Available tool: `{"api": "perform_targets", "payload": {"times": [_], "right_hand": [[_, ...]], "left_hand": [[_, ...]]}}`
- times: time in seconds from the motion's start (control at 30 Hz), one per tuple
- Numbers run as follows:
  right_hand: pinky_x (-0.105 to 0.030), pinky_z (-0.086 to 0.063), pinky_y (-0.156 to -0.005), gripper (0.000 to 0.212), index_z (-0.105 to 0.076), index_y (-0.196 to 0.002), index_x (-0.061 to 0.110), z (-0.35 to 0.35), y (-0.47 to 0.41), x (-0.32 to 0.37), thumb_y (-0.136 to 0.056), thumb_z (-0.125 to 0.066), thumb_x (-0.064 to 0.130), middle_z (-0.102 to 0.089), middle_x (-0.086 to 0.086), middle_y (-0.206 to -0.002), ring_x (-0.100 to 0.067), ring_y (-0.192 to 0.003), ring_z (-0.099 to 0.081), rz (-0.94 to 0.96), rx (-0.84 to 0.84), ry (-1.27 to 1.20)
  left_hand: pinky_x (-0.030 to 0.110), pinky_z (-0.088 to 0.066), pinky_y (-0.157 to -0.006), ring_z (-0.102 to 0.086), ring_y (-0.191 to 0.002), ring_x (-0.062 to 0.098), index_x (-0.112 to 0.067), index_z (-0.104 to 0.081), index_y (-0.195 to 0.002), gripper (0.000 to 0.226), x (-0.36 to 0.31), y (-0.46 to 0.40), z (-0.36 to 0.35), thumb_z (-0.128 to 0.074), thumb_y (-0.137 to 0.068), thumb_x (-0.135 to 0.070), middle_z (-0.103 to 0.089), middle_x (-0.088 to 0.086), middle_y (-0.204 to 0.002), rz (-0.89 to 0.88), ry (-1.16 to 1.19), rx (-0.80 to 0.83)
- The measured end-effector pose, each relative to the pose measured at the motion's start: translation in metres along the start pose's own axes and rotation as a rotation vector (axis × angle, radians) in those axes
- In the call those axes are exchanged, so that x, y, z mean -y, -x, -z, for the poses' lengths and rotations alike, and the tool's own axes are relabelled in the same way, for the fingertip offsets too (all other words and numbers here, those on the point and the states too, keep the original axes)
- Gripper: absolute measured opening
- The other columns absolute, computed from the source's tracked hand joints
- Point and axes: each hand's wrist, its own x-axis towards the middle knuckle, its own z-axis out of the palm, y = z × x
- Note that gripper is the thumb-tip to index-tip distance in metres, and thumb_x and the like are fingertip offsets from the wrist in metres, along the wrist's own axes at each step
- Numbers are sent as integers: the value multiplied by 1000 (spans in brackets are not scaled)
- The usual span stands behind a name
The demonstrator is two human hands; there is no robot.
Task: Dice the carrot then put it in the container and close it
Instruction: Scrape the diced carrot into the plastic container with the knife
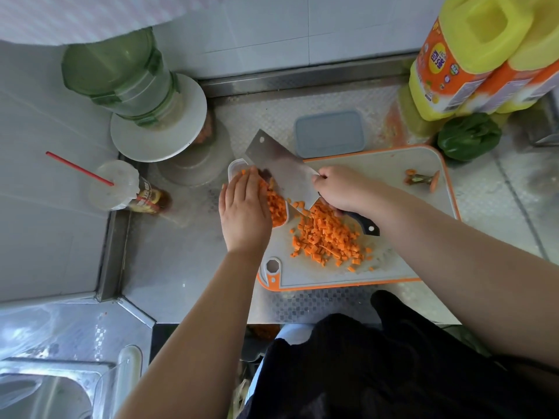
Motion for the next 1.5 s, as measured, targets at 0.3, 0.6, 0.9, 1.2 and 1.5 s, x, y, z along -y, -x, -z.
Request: {"api": "perform_targets", "payload": {"times": [0.3, 0.6, 0.9, 1.2, 1.5], "right_hand": [[-28, -45, -53, 37, -52, -117, 13, -15, -13, 23, -104, -27, 37, -59, -10, -92, -17, -53, -54, 84, -14, -70], [-30, -33, -74, 29, -47, -100, 13, -14, -6, 4, -105, -28, 33, -52, -10, -97, -20, -80, -48, 74, -21, 82], [-33, -41, -58, 31, -40, -76, 21, 6, -2, -36, -103, -30, 32, -56, -10, -87, -21, -62, -51, 75, -149, -71], [-34, -34, -58, 21, -56, -101, 12, 14, 14, -109, -102, -40, 25, -57, -6, -74, -24, -68, -53, 69, -375, -71], [-22, -31, -54, 25, -62, -118, 11, 14, 19, -152, -100, -46, 17, -56, 7, -74, -11, -68, -53, 134, -344, 10]], "left_hand": [[48, -13, -121, -27, -146, 28, -16, -32, -152, 54, -11, 39, -8, -36, -101, -31, -31, 1, -158, -288, -206, 123], [50, -10, -120, -27, -146, 33, -10, -33, -152, 77, -12, 14, -1, -8, -100, -61, -30, 6, -159, -191, -207, 215], [46, -32, -100, -49, -106, 32, -21, -73, -96, 42, -7, 27, -5, -40, -92, -47, -62, 6, -111, -42, -185, 220], [39, -25, -90, -46, -100, 31, -14, -71, -87, 14, -16, 18, -15, -64, -86, -26, -59, 4, -100, -57, -148, 259], [39, -40, -74, -52, -87, 31, -23, -76, -91, 27, 3, 28, -16, -49, -86, -27, -63, 1, -91, -131, -128, 157]]}}
